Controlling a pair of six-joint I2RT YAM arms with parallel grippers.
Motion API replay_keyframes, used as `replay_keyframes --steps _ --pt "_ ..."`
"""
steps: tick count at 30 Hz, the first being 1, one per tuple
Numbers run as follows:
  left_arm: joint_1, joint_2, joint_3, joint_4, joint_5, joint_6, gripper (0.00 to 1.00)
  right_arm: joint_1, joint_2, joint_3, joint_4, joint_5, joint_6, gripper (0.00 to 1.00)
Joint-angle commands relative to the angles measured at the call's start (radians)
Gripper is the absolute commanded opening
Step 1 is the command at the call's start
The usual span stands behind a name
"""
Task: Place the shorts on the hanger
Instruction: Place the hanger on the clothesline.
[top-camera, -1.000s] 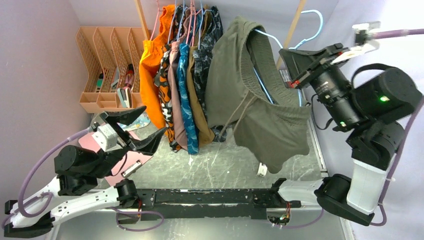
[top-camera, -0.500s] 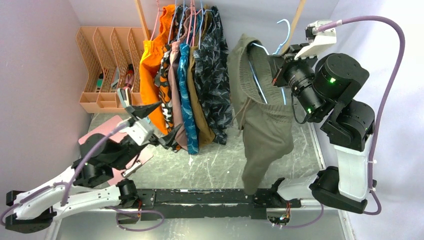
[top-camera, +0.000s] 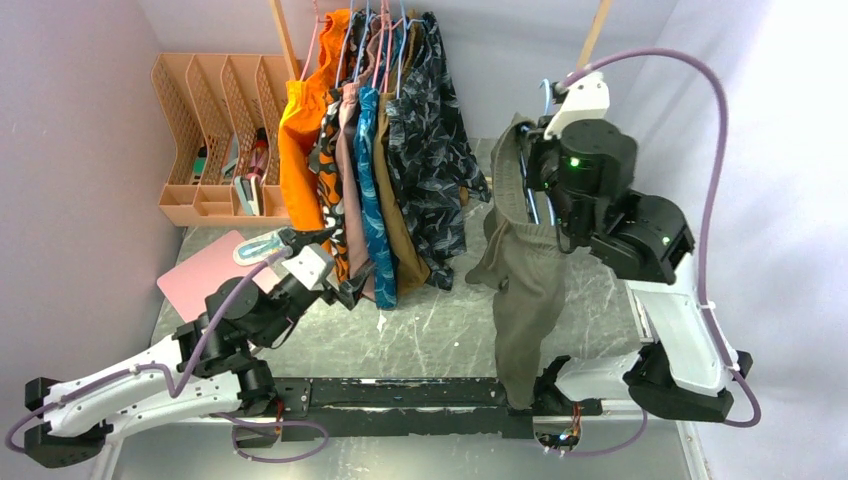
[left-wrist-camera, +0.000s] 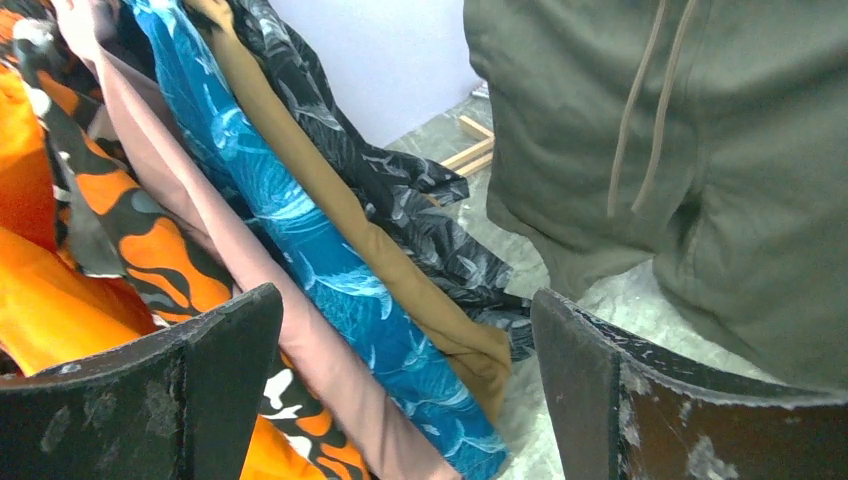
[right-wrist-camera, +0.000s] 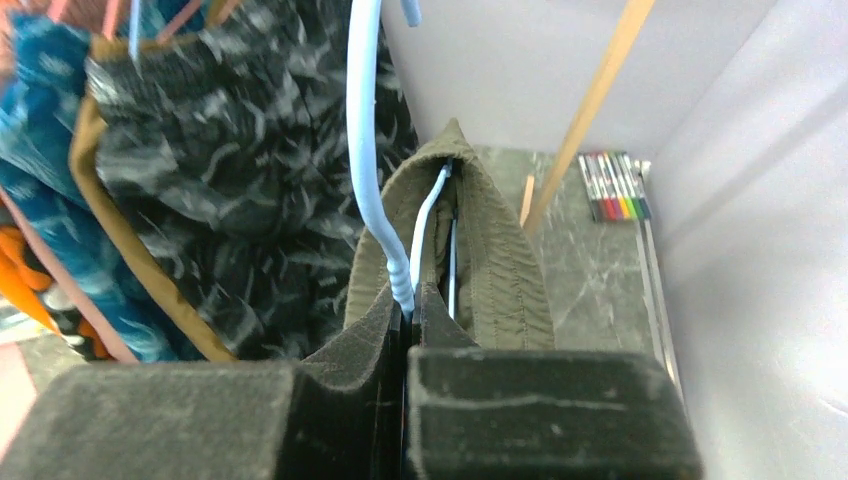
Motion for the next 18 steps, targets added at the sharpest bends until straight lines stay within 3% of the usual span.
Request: replay_keyframes --steps 1,4,8,13,18 --pt "0.06 0.081 0.063 -0.049 -0.005 -0.159 0.97 -0.001 -0.048 -0.132 0.107 0.036 0.017 0.0" --pt "0.284 0.202 0.212 -0.153 0.212 -0.275 0.97 -0.001 -0.087 -0.255 0.185 0.036 0.023 0.0" --pt "0.495 0.29 0.262 -0.146 0.414 -0.362 0.97 -0.01 -0.136 -0.401 0.3 0.005 0.029 0.0" --pt "0.565 0.3 0.252 -0.139 0.501 -0.351 0.98 -0.044 -0.097 -0.384 0.324 -0.004 0.025 0.0" --pt "0.566 0.166 0.139 -0.114 0.494 -0.227 0.97 -0.121 -0.102 -0.402 0.405 -0.087 0.024 0.0"
